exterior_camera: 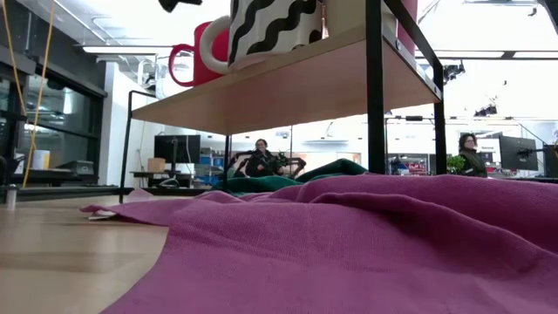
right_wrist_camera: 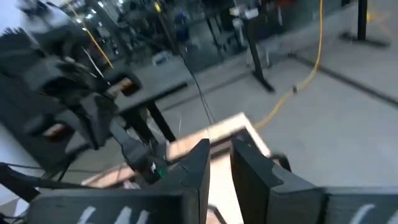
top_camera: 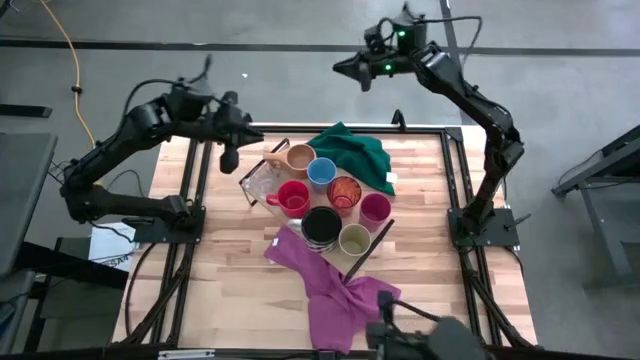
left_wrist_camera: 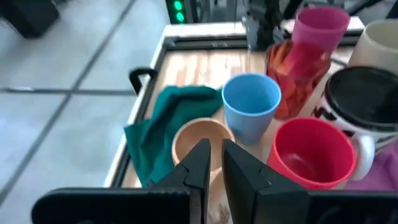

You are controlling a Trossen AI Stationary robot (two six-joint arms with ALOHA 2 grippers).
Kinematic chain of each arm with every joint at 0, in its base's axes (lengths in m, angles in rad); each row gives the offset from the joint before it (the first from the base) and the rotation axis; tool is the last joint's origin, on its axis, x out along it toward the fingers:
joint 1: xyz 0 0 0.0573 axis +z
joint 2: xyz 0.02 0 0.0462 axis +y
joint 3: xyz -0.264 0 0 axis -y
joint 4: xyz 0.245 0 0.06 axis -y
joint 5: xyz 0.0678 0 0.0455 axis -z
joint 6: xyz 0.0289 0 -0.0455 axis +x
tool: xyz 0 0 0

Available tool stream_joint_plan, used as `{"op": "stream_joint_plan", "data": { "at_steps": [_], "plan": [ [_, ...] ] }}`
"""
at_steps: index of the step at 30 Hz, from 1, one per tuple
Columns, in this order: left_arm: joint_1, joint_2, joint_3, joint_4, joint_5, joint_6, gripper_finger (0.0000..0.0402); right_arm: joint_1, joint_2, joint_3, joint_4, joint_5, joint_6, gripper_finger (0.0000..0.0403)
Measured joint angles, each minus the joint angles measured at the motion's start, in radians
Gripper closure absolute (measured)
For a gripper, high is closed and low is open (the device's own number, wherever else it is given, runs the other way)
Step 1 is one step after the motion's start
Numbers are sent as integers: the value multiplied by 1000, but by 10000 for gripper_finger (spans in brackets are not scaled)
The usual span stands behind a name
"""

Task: Stack small to large cups/mugs on shelf
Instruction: Return to Home Position

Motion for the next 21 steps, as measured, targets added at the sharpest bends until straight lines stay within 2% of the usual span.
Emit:
{"op": "stream_joint_plan", "data": {
  "at_steps": [7,14,17,21],
  "plan": [
    [0,-104,0,21,-28,-27,371,-22,-132,0,40,-3,24,348],
    [0,-230,-11,101,-38,-59,371,8,-269,-7,-16,0,-3,348],
    [0,-307,-74,161,-49,-89,371,48,-349,-82,-1,11,-6,348],
    [-1,-449,-216,263,-46,-187,371,110,-488,-296,125,106,18,348]
  ]
}}
